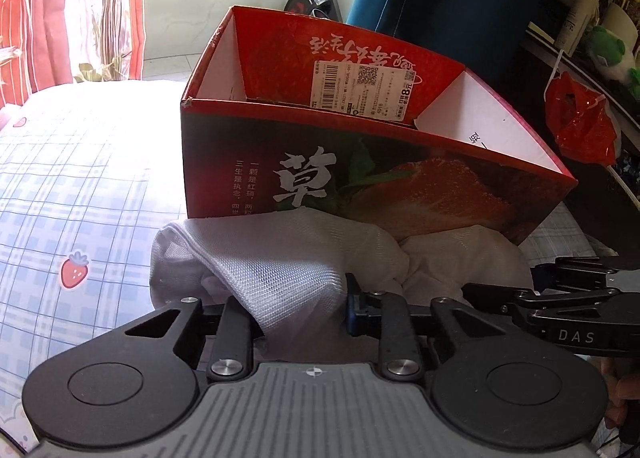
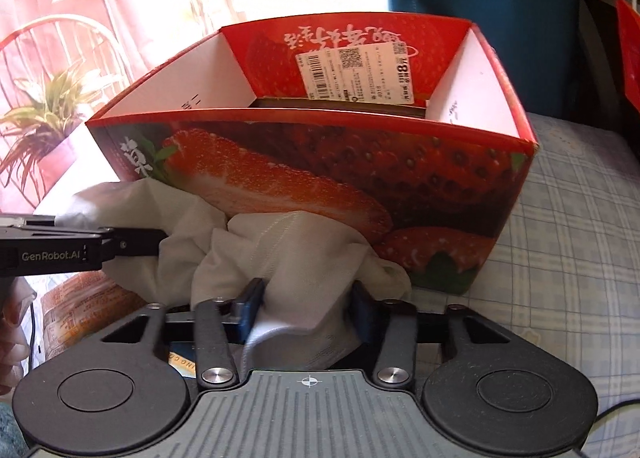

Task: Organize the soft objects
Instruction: 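Close the left gripper on the white cloth while the right gripper grips it too, then lift the white cloth with both grippers over the red box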

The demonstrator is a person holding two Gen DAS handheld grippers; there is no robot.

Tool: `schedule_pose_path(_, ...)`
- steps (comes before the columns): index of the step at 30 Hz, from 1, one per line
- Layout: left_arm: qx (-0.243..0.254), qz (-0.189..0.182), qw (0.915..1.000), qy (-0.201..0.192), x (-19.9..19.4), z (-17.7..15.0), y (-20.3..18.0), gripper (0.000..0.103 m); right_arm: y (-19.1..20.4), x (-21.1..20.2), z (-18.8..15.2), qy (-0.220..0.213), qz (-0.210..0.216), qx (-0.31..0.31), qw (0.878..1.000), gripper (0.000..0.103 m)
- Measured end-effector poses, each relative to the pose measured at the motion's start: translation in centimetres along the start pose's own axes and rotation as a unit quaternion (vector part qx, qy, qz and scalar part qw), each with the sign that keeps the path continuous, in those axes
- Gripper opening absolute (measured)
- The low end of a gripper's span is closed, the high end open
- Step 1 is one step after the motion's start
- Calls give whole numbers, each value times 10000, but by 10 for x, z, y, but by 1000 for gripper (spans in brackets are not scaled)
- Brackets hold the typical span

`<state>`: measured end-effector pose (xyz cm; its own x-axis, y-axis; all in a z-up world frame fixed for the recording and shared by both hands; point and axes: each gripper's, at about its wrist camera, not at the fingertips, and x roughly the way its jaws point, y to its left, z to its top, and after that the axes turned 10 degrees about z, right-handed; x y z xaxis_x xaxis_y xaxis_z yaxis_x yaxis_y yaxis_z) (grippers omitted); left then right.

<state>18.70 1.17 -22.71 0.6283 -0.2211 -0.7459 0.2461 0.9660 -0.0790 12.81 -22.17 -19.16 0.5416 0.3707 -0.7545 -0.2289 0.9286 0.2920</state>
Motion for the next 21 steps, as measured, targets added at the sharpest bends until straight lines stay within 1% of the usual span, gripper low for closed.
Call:
schedule_pose_path(4,74,43,9999,-61,-7,2,-4,22,7,-1,0,7,-63,-105,9999,27)
schedule_pose_path(8,88,64,9998,-177,-22,6,-4,21,9,-8,1,-106,55,-64,9999,23)
schedule_pose_path(21,272,144,9967,-748,-82,17,-16,21,17,-54,13,-591,242,-155,9978,22)
